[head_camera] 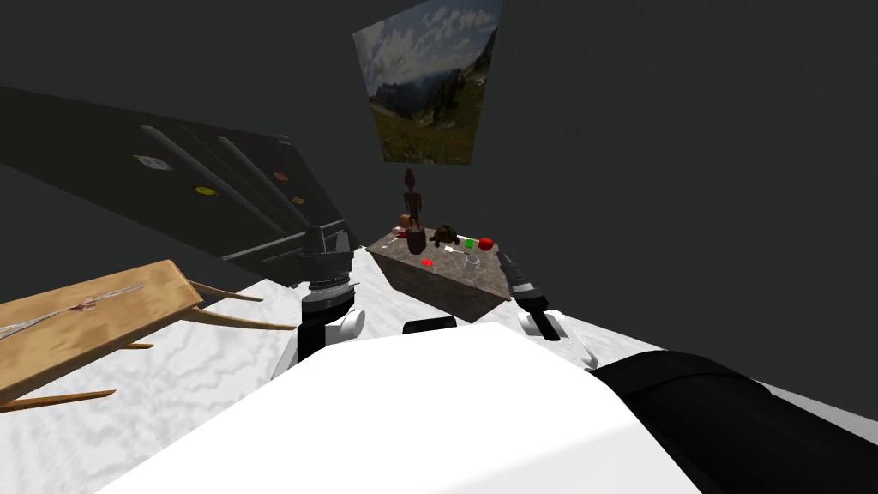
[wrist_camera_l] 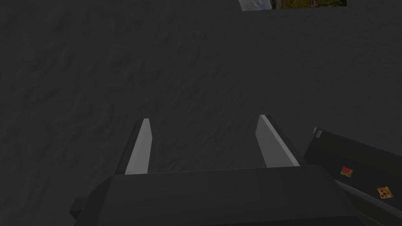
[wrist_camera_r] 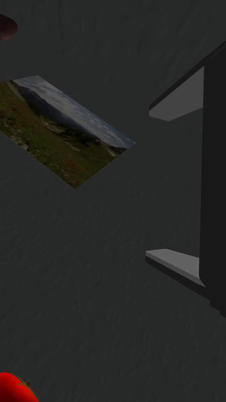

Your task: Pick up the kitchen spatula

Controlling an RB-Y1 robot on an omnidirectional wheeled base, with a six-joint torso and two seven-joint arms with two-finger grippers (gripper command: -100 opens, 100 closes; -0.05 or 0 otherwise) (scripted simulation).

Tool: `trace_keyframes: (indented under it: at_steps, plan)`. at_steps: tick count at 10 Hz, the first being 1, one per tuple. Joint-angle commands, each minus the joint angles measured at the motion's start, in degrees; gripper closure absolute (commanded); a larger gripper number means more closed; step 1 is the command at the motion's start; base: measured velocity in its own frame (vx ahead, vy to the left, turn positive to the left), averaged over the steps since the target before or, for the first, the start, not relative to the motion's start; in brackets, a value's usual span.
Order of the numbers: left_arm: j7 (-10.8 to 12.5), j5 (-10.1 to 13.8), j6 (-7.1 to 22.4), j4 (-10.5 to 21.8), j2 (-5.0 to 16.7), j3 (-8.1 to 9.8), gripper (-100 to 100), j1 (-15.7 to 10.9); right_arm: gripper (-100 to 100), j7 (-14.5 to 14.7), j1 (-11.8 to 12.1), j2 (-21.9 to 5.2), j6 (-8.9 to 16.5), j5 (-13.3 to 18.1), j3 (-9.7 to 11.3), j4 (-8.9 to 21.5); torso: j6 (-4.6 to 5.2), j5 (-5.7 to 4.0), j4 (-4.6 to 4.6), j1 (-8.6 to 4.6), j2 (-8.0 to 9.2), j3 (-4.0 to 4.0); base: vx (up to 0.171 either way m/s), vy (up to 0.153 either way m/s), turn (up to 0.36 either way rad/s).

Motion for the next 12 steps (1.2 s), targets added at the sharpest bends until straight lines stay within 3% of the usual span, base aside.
trace_keyframes:
  at_steps: [1, 4, 5, 7, 8, 9, 10, 12]
  plan:
    - [0.0, 0.0, 0.0, 0.0, 0.0, 0.00, 0, 0.0, -100, -0.4, 1.0, -2.9, -0.9, 2.6, -1.3, 2.0, 0.00, 0.00, 0.00, 0.00, 0.00, 0.00, 0.000, 0.036, 0.261]
    - [0.0, 0.0, 0.0, 0.0, 0.0, 0.00, 0, 0.0, -100, -1.5, 2.9, -7.3, -2.6, 7.1, -3.7, 5.7, 0.00, 0.02, -0.01, 0.06, -0.04, -0.02, 0.007, 0.047, 0.286]
    - [0.0, 0.0, 0.0, 0.0, 0.0, 0.00, 0, 0.0, -100, -1.5, 2.9, -7.8, -2.6, 7.1, -3.7, 5.7, -0.04, 0.01, -0.01, 0.06, -0.05, -0.03, 0.012, 0.032, 0.172]
    - [0.0, 0.0, 0.0, 0.0, 0.0, -0.01, 0, 0.0, -100, -2.7, 4.9, -11.6, -4.7, 11.1, -5.7, 9.8, -0.06, 0.02, -0.02, 0.09, -0.10, -0.06, 0.035, 0.061, 0.369]
    - [0.0, 0.0, 0.0, 0.0, 0.0, 0.00, 0, 0.0, -100, -2.7, 4.9, -12.4, -4.7, 11.9, -5.7, 9.8, -0.03, 0.03, -0.03, 0.13, -0.15, -0.09, 0.037, 0.045, 0.178]
    - [0.0, 0.0, 0.0, 0.0, 0.0, 0.00, 0, 0.0, -100, -3.4, 5.9, -14.4, -5.8, 14.0, -6.6, 11.9, 0.00, 0.03, -0.03, 0.10, -0.14, -0.08, 0.039, 0.048, 0.353]
    - [0.0, 0.0, 0.0, 0.0, 0.0, 0.00, 0, 0.0, -100, -3.4, 5.9, -14.6, -5.8, 14.3, -6.6, 11.9, -0.05, 0.03, -0.03, 0.10, -0.15, -0.09, 0.032, 0.030, 0.174]
    - [0.0, 0.0, 0.0, 0.0, 0.0, 0.00, 0, 0.0, -100, -4.9, 8.1, -18.5, -8.3, 18.4, -8.0, 16.3, -0.05, 0.01, -0.03, 0.05, -0.17, -0.10, 0.060, 0.048, 0.400]
